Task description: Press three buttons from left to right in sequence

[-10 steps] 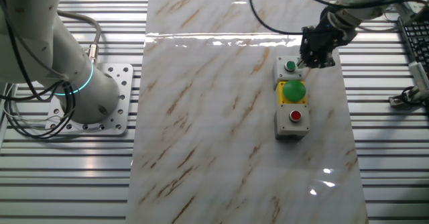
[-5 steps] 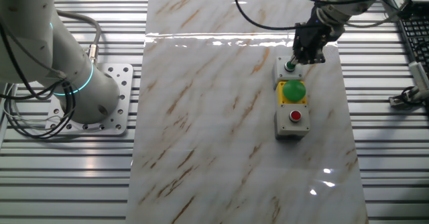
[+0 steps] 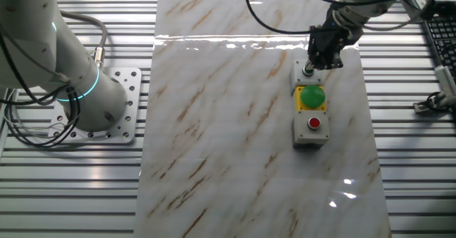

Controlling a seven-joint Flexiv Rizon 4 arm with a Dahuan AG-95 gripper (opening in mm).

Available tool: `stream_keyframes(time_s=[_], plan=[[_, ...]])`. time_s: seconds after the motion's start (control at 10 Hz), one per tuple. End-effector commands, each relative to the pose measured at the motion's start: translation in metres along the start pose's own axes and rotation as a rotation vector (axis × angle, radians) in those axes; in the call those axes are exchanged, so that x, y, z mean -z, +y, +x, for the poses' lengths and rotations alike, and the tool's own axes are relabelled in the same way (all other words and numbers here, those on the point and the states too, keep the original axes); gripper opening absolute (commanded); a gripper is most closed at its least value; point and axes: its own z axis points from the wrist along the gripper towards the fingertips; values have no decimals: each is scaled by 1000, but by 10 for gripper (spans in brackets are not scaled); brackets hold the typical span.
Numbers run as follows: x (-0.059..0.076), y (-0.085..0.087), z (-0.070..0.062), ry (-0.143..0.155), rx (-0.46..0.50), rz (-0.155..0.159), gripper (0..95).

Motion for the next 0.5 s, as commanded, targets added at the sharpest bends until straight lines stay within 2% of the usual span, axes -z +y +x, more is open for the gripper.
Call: stream_keyframes(time_s=[0.1,0.2,0.3,0.4,0.5], plan=[[-2,-1,2,-17,7,22,0],[-2,-1,2,-6,23,44,0],[-3,-1,2,-23,17,31,0],[-11,-1,1,-54,16,39,0],[-16,0,1,-65,17,50,0]])
